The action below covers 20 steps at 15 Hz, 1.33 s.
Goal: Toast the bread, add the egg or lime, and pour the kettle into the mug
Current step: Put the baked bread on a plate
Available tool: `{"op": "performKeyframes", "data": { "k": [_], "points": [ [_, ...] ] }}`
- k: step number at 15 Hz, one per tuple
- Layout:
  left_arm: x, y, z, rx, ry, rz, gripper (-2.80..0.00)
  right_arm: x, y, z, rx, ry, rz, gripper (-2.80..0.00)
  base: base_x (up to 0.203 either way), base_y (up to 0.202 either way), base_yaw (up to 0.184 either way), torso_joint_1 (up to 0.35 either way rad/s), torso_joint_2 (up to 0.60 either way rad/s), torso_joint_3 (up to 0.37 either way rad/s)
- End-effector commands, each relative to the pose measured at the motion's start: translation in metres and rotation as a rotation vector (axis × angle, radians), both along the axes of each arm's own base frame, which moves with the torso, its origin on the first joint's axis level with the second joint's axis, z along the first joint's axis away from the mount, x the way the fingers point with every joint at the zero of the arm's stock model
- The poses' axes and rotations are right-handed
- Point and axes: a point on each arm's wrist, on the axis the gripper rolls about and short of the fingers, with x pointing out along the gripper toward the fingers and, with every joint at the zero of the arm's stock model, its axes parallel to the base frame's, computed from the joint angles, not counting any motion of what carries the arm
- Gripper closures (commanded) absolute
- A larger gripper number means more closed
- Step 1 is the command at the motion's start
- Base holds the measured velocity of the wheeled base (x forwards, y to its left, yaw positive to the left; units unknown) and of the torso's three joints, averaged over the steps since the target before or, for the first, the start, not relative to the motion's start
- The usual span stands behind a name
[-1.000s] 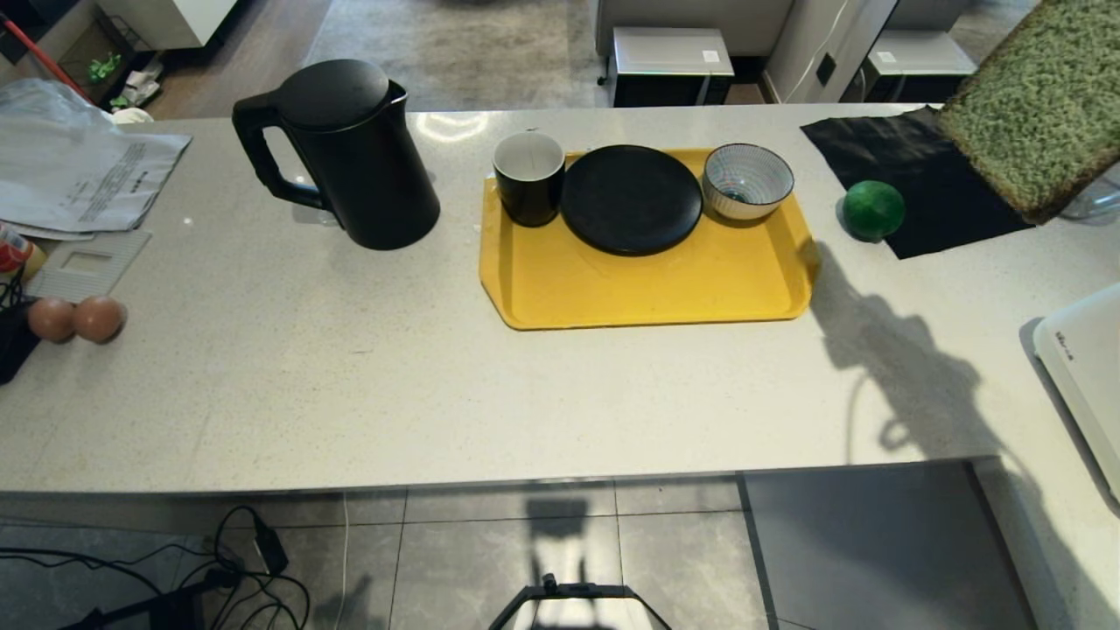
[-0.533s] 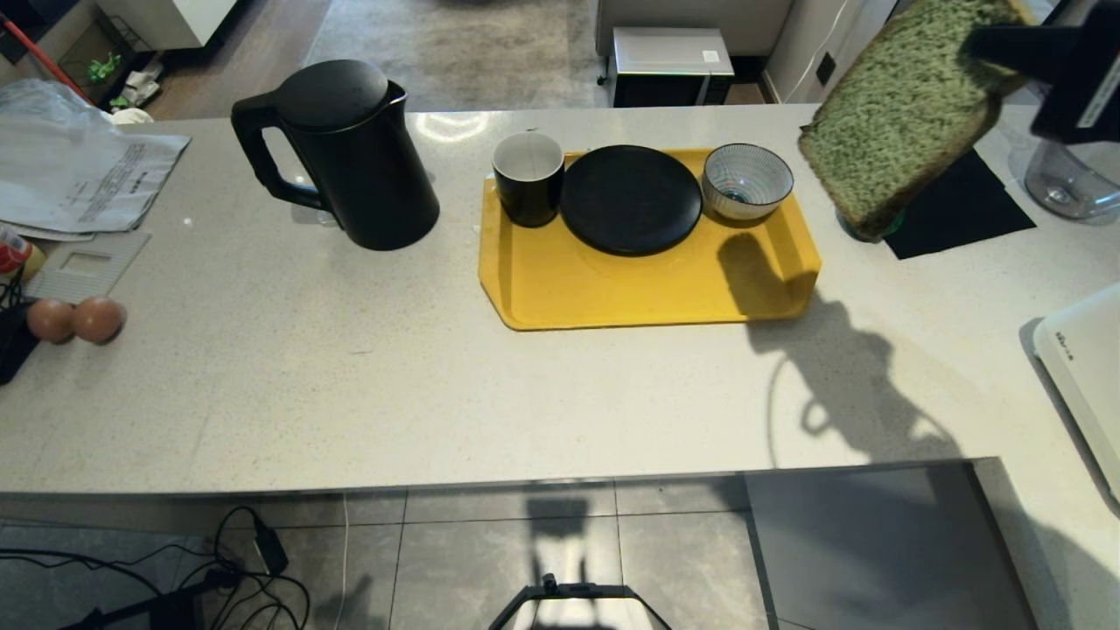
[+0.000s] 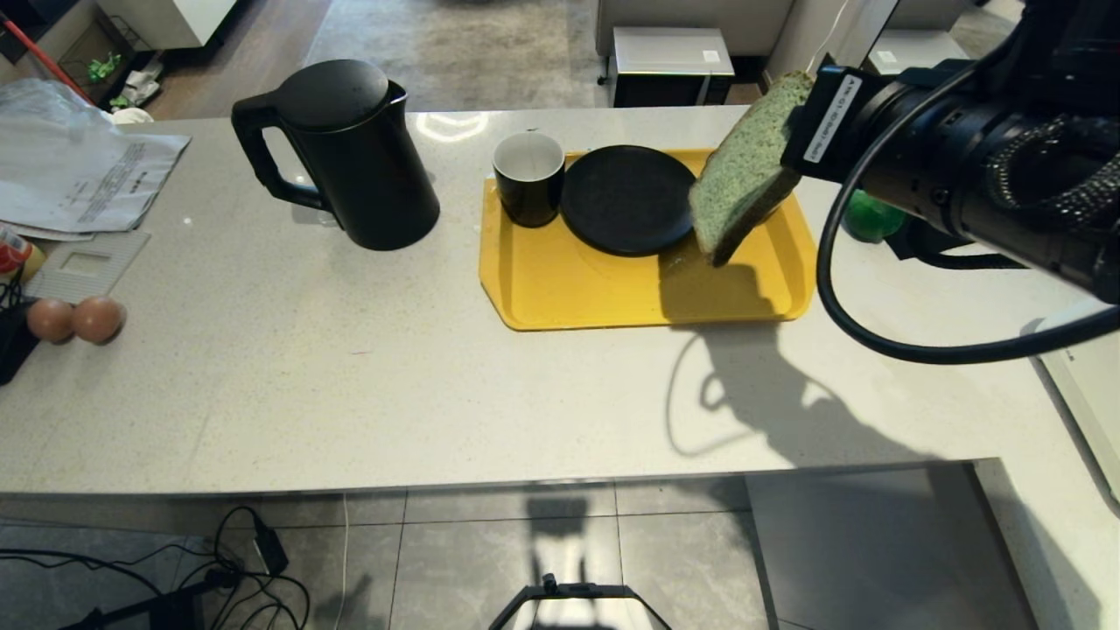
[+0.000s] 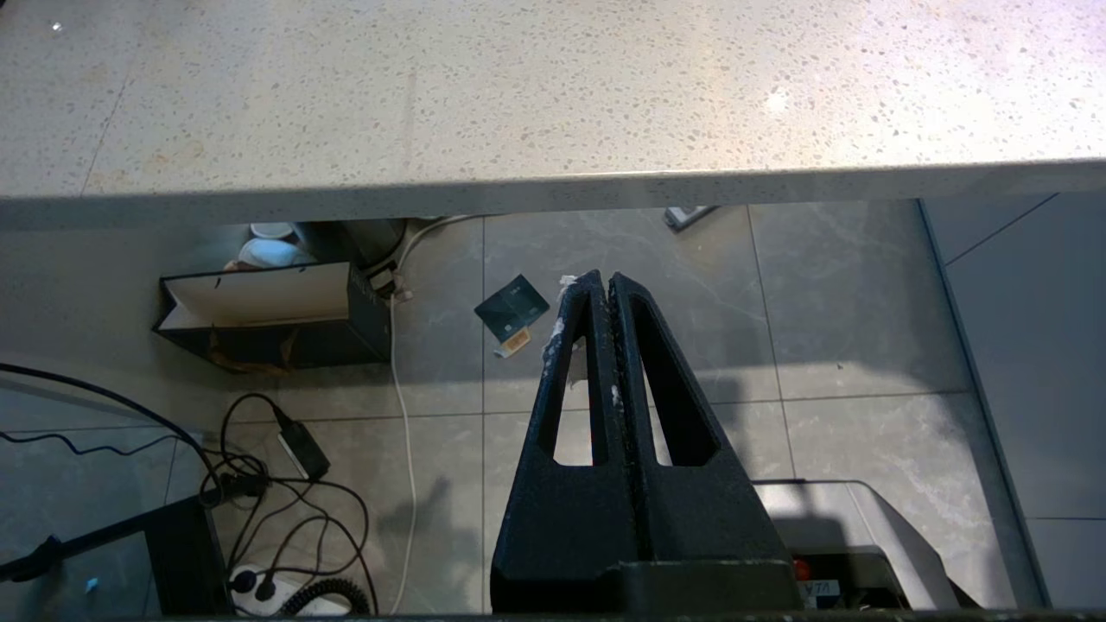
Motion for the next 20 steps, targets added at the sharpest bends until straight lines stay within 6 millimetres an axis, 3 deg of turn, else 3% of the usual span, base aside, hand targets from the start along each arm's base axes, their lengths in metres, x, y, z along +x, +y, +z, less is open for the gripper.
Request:
{"op": "performKeyframes", "data": {
  "k": [1,9,14,20],
  "points": [
    [0.001,0.000,-0.004,-0.001,0.014,0.001,0.00,0.015,0.011,-0.012,0.020,0.037,-0.009,0.00,0.000,0.000,0.000,0.000,0.00,0.000],
    [0.001,0.000,-0.004,-0.001,0.014,0.001,0.00,0.052,0.030,-0.027,0.182,0.078,-0.115,0.00,0.000,0.000,0.000,0.000,0.00,0.000],
    [0.001,0.000,-0.004,-0.001,0.014,0.001,0.00,0.057,0.042,-0.038,0.300,0.112,-0.087,0.00,0.000,0.000,0.000,0.000,0.00,0.000],
    [0.001,0.000,-0.004,-0.001,0.014,0.001,0.00,0.054,0.090,-0.054,0.347,0.153,0.023,0.00,0.000,0.000,0.000,0.000,0.00,0.000]
  ]
}}
